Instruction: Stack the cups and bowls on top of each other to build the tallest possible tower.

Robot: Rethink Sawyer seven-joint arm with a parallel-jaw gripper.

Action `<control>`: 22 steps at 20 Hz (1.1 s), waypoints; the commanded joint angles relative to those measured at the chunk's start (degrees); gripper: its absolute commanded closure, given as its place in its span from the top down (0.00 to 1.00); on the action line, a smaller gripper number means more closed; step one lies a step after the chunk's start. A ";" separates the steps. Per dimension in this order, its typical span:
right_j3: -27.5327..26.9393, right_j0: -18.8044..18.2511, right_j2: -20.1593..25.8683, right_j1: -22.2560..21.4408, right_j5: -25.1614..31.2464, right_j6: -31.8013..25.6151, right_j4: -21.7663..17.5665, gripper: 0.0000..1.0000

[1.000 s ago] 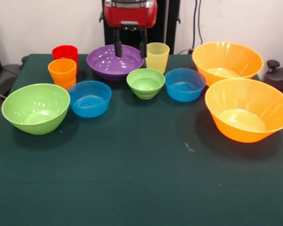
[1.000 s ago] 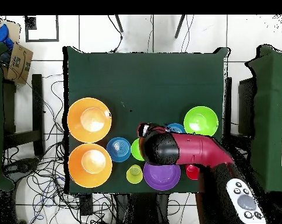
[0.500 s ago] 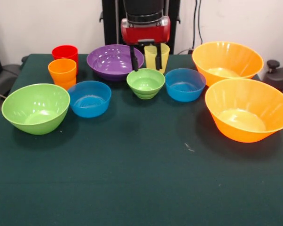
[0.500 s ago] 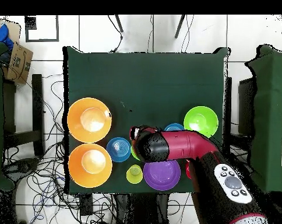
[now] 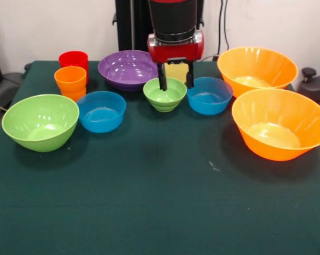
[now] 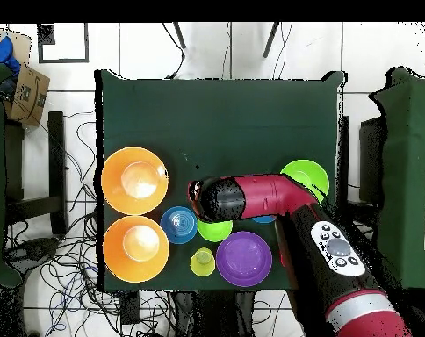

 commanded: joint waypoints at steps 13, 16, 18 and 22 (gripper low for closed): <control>-8.18 -2.77 7.17 2.25 11.88 -16.59 -6.25 1.00; -9.11 -5.13 7.50 3.49 12.16 -18.47 -7.96 1.00; -9.13 -6.48 7.75 3.75 12.15 -18.59 -9.02 1.00; -5.25 -8.77 8.38 2.38 11.78 -17.74 -9.74 1.00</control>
